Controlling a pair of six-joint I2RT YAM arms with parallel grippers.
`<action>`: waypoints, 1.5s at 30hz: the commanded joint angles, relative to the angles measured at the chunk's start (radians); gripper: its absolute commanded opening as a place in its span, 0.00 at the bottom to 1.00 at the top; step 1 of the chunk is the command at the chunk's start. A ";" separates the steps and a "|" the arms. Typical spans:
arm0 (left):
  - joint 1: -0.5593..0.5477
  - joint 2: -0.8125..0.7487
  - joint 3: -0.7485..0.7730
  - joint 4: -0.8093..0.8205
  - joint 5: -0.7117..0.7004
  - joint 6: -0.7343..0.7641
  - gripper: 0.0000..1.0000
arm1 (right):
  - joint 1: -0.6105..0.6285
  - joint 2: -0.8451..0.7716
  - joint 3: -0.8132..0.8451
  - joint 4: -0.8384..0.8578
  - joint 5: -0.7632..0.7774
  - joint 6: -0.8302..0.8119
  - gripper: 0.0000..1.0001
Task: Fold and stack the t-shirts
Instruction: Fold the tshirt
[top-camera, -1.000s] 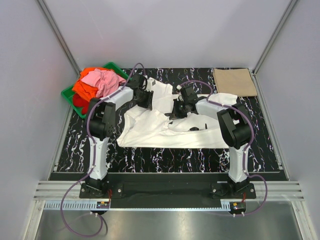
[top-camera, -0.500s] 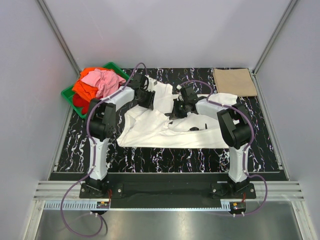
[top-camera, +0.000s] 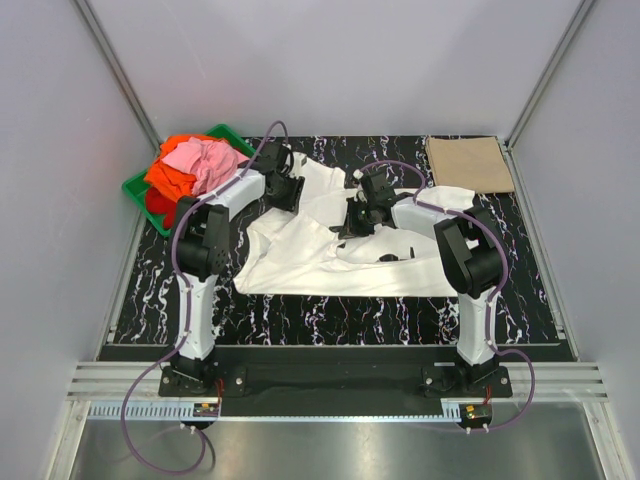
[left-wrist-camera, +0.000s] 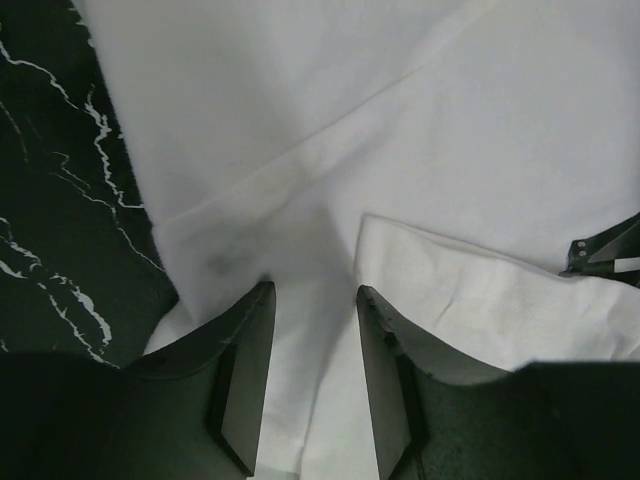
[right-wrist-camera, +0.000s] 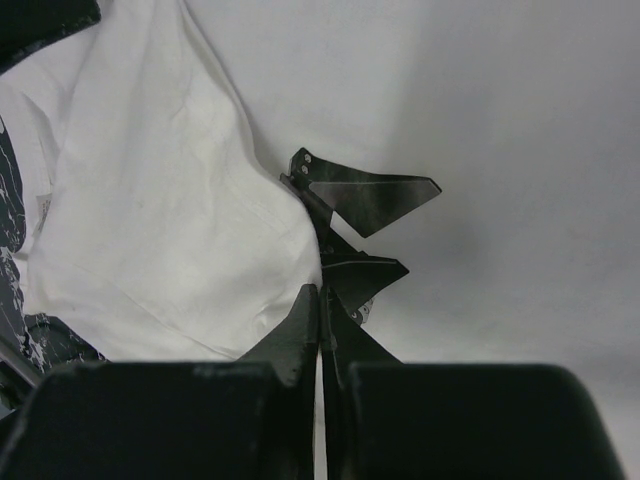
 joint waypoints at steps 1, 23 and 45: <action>0.006 -0.026 0.074 0.002 -0.032 0.016 0.45 | 0.007 -0.022 0.036 0.019 0.011 0.002 0.00; 0.004 0.036 0.161 -0.041 0.146 0.070 0.33 | 0.005 -0.016 0.040 0.019 0.003 0.004 0.00; 0.000 0.096 0.161 -0.043 0.184 0.079 0.27 | 0.005 -0.001 0.053 0.020 0.001 0.001 0.00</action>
